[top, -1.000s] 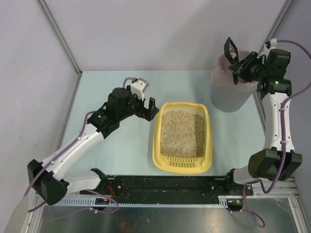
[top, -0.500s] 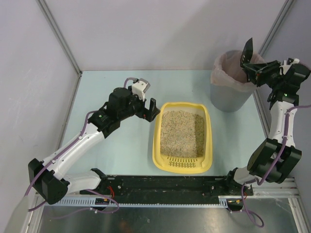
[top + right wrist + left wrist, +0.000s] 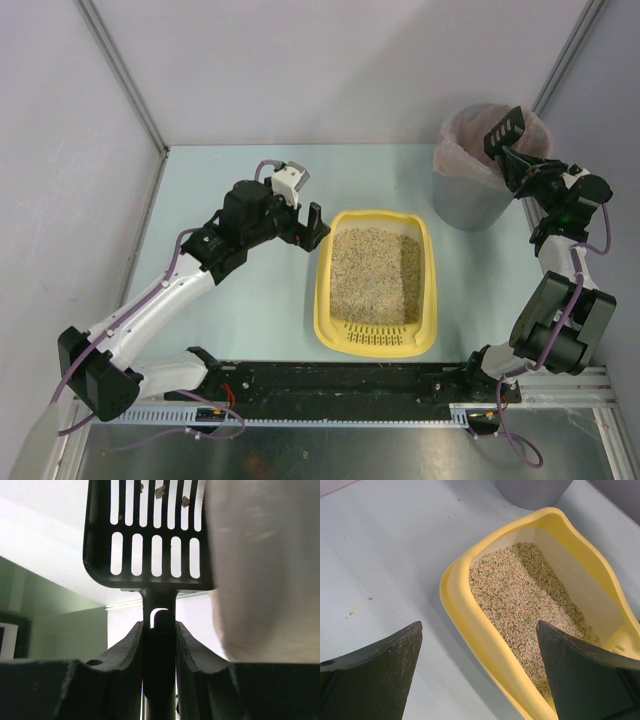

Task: Clean the litter box

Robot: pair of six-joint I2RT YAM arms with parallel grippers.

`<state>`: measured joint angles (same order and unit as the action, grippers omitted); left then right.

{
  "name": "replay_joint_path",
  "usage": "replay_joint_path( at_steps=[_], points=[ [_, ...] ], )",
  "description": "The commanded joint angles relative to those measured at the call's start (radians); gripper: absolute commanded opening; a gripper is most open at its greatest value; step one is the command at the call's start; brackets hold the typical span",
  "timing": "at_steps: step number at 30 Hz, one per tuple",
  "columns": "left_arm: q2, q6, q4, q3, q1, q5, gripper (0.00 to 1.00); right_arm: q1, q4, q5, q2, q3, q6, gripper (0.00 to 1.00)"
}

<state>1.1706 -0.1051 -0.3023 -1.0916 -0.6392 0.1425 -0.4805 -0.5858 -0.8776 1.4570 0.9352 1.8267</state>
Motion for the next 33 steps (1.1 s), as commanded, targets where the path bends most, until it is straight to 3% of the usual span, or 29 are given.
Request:
replay_joint_path(
  at_steps=[1, 9, 16, 25, 33],
  points=[
    [-0.028, -0.002, 0.022, -0.01, -0.004, 0.016, 1.0, -0.004, -0.193, 0.006, -0.021, 0.004, 0.118, 0.0],
    [-0.034, -0.005, 0.022, -0.008, -0.004, 0.019, 1.0, -0.007, -0.359, 0.029, -0.037, 0.004, 0.235, 0.0],
    [-0.04, -0.008, 0.022, -0.01, -0.002, 0.023, 1.0, -0.041, -0.151, 0.0, -0.047, -0.038, 0.044, 0.0],
    [-0.046, -0.01, 0.022, -0.013, -0.004, 0.026, 1.0, -0.055, -0.246, 0.0, -0.037, -0.093, 0.063, 0.0],
    [-0.066, -0.031, 0.022, -0.019, -0.004, 0.049, 1.0, -0.047, -0.1, 0.046, -0.133, -0.046, -0.139, 0.0]
  ],
)
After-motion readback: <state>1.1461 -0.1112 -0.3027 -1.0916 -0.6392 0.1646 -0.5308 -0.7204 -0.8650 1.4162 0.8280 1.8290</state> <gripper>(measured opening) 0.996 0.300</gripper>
